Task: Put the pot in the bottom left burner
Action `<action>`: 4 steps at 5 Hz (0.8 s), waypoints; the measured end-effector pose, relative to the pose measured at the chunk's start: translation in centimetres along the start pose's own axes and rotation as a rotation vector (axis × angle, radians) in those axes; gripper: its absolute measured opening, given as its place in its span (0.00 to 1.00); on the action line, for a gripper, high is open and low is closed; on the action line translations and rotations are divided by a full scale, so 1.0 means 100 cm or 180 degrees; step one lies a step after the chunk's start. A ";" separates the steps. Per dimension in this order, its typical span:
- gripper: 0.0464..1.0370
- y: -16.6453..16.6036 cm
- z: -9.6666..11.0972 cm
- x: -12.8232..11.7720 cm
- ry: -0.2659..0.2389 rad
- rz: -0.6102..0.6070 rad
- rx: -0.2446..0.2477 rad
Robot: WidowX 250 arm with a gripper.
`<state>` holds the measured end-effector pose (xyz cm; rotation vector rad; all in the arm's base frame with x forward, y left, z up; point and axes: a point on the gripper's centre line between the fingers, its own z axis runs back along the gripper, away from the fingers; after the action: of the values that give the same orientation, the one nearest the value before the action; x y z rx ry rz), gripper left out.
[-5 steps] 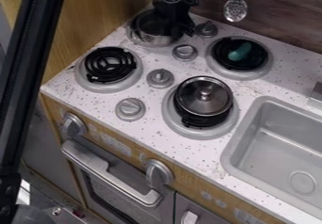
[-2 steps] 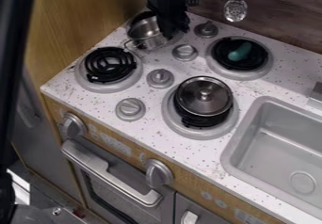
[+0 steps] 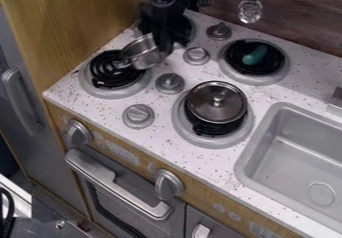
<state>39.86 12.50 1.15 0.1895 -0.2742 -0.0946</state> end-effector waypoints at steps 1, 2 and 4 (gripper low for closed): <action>0.01 0.006 -0.011 -0.032 0.0133 0.0214 -0.0013; 0.01 0.010 -0.012 -0.048 0.0334 0.0307 -0.0029; 0.16 0.014 -0.018 -0.059 0.0284 0.0564 -0.0142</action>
<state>34.77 14.88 -1.79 0.1241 -0.1987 0.0832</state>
